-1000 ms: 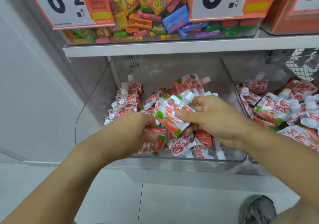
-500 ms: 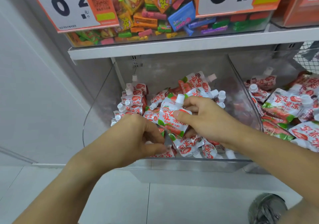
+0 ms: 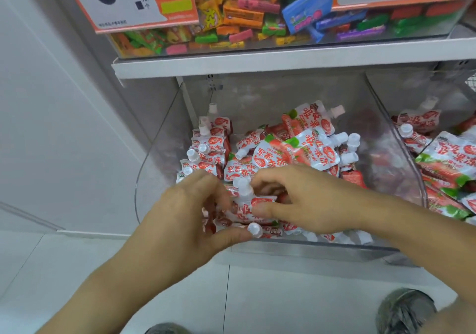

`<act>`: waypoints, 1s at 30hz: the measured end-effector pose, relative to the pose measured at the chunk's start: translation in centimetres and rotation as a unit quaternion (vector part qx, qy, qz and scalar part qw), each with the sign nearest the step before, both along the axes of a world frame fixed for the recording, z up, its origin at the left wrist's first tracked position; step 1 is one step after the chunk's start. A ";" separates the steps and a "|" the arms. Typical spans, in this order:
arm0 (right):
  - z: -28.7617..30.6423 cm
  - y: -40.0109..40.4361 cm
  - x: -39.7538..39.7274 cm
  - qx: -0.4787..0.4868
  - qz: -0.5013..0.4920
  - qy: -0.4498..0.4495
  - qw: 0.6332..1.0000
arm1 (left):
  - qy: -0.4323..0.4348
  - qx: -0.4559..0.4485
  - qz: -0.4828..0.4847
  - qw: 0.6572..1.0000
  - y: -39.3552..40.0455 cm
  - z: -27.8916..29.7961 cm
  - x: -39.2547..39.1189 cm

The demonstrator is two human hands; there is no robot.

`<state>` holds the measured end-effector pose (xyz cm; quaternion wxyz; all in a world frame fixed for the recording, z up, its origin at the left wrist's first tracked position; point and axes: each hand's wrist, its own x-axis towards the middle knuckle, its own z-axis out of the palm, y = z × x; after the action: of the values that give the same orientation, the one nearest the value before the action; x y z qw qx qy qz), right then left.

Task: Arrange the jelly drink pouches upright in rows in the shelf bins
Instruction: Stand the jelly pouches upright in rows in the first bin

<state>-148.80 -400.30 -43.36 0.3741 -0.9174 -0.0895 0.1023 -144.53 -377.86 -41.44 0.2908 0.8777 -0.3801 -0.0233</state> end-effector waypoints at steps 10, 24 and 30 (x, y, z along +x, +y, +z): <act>3.9 -1.1 4.0 0.049 -0.021 0.042 0.998 | 0.003 -0.068 -0.078 0.995 -0.4 -1.3 -0.4; -0.3 1.5 12.2 -0.213 0.196 0.079 0.954 | 0.006 -0.078 -0.095 0.992 0.9 -2.0 0.8; -0.4 2.1 11.2 -0.203 0.175 0.061 0.962 | -0.007 -0.064 -0.103 0.993 0.7 -1.8 0.9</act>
<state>-137.59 -398.18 -43.80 0.1613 -0.9361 -0.2033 0.2376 -143.65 -377.16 -43.21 0.3403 0.8134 -0.4712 -0.0228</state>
